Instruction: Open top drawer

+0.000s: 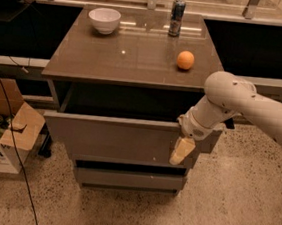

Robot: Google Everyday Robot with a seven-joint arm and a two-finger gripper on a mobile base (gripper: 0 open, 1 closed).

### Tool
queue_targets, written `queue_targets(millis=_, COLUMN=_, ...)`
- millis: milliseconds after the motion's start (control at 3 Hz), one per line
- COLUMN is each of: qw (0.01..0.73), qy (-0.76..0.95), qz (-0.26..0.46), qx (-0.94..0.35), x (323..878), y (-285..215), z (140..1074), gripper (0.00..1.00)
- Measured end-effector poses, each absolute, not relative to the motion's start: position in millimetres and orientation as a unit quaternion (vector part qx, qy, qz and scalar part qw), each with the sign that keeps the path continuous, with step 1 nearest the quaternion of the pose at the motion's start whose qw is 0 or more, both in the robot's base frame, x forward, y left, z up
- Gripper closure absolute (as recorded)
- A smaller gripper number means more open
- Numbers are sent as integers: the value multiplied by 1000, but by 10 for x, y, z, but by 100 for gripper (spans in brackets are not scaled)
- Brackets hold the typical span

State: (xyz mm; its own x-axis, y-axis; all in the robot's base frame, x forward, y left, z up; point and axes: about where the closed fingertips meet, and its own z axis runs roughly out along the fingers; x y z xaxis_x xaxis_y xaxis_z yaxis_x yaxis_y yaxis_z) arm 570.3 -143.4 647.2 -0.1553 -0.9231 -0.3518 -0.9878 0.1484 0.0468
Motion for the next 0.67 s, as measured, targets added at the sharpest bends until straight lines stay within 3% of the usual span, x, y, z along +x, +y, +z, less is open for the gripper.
queue_targets(millis=667, qw=121, qy=748, qz=134, qx=-639, x=5728, y=-1434, z=6560, gripper=72)
